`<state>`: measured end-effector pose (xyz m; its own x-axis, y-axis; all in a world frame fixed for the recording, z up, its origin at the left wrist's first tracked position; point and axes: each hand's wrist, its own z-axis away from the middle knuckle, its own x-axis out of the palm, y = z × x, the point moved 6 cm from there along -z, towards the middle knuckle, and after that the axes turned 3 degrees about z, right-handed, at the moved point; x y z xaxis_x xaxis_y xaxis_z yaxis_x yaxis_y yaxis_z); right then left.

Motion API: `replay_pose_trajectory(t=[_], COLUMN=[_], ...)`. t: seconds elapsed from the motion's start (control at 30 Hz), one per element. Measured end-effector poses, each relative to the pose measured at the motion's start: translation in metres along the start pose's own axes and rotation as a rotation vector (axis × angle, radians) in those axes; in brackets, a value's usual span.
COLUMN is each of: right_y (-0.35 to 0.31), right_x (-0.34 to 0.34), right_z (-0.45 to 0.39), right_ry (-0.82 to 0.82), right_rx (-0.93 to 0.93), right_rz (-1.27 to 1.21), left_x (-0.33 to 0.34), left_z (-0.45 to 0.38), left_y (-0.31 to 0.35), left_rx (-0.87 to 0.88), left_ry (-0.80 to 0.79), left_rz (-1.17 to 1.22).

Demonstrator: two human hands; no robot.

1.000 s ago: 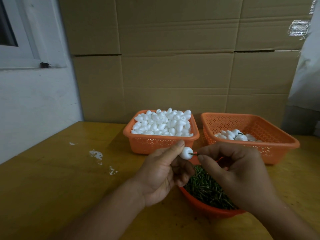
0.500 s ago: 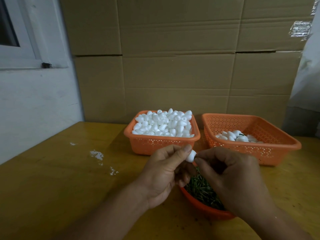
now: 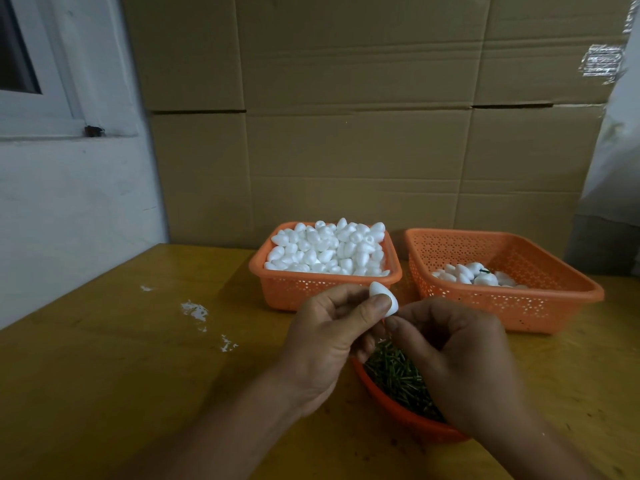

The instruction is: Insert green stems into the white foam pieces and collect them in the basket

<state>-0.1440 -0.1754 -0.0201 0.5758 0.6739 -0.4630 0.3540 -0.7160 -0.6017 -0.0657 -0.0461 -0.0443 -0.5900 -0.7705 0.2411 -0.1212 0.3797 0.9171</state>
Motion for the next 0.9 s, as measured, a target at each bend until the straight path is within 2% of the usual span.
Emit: replay_pose_trajectory(t=[0.23,0.43,0.53,0.73,0.9], right_y=[0.002,-0.004,-0.008,0.004,0.024], right_x=[0.004,0.005,0.006,0.010,-0.007], right_z=[0.001,0.002,0.002,-0.002,-0.019], right_ry=[-0.008,0.014,-0.001,-0.020,0.045], right_rx=[0.040,0.012,0.005,0.165,0.245], right_rz=[-0.155,-0.181,-0.282,-0.420,-0.267], left_x=[-0.002,-0.002,-0.001,0.001,0.004], left_z=[-0.002,-0.001,0.000,0.001,0.003], left_y=[0.002,0.006,0.008,0.009,0.005], left_rx=[0.043,0.115,0.121,0.100,0.159], left_ry=[-0.001,0.001,0.002,-0.052,-0.067], left_rz=[-0.075,-0.172,-0.172,-0.165,-0.300])
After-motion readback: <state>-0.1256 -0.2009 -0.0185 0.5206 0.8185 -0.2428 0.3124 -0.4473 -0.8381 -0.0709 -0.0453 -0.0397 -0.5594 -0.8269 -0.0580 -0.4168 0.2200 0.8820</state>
